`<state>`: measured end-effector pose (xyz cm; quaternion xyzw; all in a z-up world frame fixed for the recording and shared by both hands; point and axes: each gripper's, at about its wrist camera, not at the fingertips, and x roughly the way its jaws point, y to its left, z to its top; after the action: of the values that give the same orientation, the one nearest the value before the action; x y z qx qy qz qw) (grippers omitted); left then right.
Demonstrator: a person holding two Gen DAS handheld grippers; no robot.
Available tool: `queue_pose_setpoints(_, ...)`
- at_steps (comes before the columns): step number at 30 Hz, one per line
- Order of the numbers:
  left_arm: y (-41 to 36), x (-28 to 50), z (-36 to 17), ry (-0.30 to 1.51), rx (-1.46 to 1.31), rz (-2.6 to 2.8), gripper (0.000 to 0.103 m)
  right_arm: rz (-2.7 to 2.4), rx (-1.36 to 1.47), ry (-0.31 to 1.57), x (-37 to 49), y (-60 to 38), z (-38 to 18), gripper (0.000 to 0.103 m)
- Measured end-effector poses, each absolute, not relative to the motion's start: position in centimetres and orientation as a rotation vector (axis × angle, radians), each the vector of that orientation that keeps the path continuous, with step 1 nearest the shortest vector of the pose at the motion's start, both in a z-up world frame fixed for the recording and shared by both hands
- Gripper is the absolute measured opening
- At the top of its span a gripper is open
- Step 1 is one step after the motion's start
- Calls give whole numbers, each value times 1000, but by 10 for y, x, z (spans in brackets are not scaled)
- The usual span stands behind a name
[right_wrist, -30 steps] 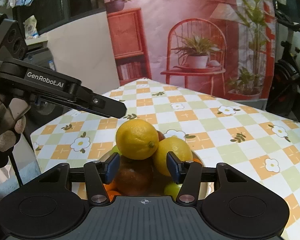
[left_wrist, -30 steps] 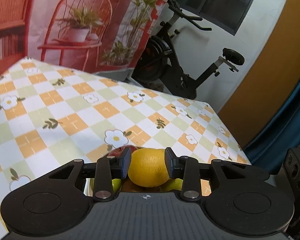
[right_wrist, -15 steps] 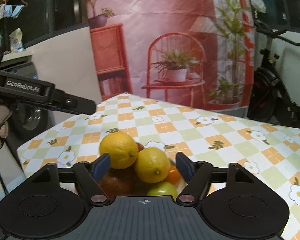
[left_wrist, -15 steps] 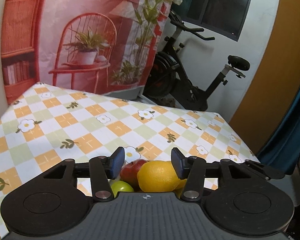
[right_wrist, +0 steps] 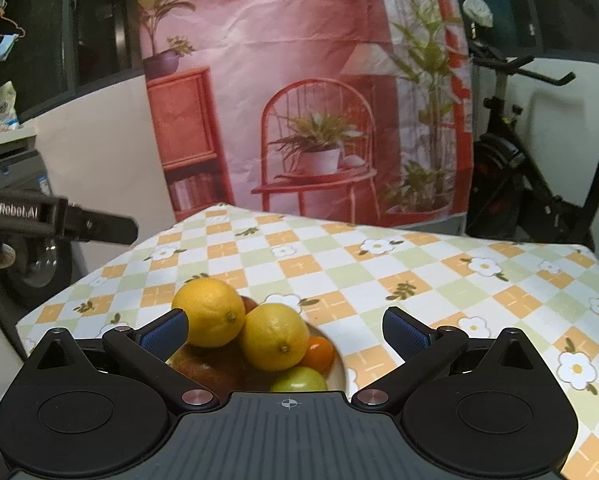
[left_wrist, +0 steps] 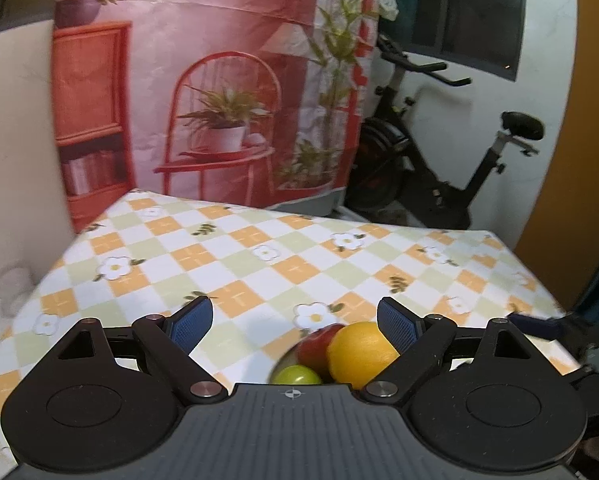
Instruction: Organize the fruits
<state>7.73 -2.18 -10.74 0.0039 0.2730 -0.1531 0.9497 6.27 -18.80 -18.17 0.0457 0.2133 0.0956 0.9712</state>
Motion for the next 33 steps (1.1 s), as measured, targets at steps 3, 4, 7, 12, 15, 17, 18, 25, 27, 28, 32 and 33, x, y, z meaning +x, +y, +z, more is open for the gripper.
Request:
queue_pose_setpoints(3,-20,70,-106,523,21,-309,92,172,109,423,61,-191,-180,103)
queue_pose_setpoints(4,-19,68,-105,513,25,-315,93,161,117,420,61,-193,-179,103)
queue_pose_setpoints(7,-18,62,-102,487,52,-303,94,125,135,413,60,-198,-176,103)
queue_pose_setpoints(12,-13,55,-88,453,73,-253,100,63,134,378,56,-203,-162,103)
queue_pose_setpoints(15,-13,53,-77,437,85,-216,103,43,142,364,52,-206,-147,103)
queue_pose_setpoints(17,-12,49,-67,420,91,-204,103,34,150,361,51,-208,-136,103)
queue_pose_setpoints(18,-12,47,-61,408,92,-196,103,28,154,364,51,-208,-129,103)
queue_pose_setpoints(25,-14,34,-34,384,91,-187,103,-13,153,387,46,-203,-94,103)
queue_pose_setpoints(27,-13,31,-30,386,87,-193,103,-17,139,393,43,-199,-88,103)
queue_pose_setpoints(28,-15,30,-29,385,90,-189,103,-22,129,400,43,-197,-86,103)
queue_pose_setpoints(32,-18,27,-27,374,113,-161,103,-41,98,425,43,-188,-80,103)
queue_pose_setpoints(33,-19,27,-26,372,116,-160,103,-41,96,428,42,-187,-80,103)
